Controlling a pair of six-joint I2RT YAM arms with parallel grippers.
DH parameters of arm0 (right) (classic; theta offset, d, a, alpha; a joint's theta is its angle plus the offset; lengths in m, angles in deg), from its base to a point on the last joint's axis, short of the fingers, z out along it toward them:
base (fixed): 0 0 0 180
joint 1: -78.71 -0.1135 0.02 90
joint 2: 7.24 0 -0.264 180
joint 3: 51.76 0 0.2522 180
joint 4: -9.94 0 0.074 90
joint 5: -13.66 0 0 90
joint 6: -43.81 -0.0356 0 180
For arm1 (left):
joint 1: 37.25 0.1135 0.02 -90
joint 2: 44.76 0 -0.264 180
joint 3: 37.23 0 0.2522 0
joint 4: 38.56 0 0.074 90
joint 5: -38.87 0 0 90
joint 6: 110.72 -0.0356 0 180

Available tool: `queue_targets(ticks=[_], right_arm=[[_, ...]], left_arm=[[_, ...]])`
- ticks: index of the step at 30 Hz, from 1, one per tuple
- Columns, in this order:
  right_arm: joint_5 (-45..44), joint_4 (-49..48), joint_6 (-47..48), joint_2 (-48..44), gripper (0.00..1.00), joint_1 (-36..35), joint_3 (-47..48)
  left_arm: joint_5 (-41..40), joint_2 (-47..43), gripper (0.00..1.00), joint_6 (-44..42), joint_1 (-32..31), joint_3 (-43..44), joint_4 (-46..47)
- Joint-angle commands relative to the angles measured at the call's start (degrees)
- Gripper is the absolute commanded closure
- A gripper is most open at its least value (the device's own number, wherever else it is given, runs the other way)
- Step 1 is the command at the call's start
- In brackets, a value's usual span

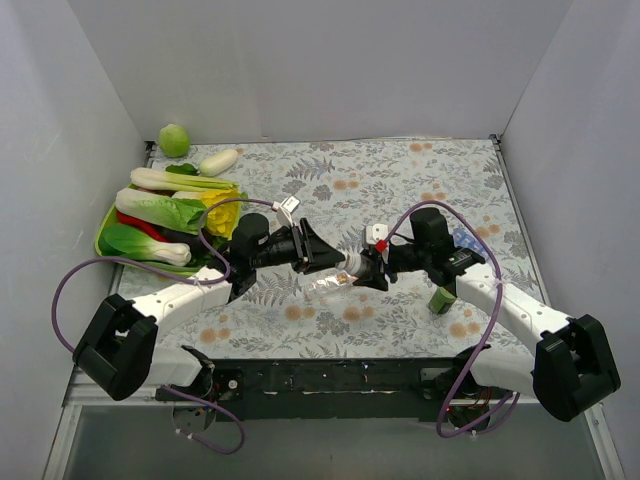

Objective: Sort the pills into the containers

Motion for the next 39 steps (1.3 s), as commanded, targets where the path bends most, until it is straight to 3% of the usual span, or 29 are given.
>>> queue_targets(ticks=[1,9,17,22,32,39], right_arm=[[0.4,-2.2,-0.8,-0.3,0.96,-0.4,1.6],[-5.7,-4.0,-4.4,0.2,0.98,-1.2,1.7],[-12.3,-2.5,-4.9,2.0,0.98,-1.7,3.5],[-11.0,-2.5,-4.6,1.2,0.99,-1.7,3.4],[-3.4,-4.0,-5.1,-1.1,0.99,-1.8,1.6],[4.2,-8.7,-11.8,-0.2,0.99,-1.4,0.8]], left_arm=[[-0.6,-0.2,0.85,0.2,-0.8,0.1,1.6],[-3.1,1.4,0.89,-0.2,-3.4,2.5,-1.6],[-13.3,1.0,0.93,-9.3,-4.9,10.6,-21.7],[-13.4,2.9,0.93,-13.5,-4.9,14.6,-29.0],[-5.0,4.9,0.93,-12.6,-4.9,13.7,-23.6],[-1.2,4.8,0.93,-13.1,-4.9,10.7,-18.3]])
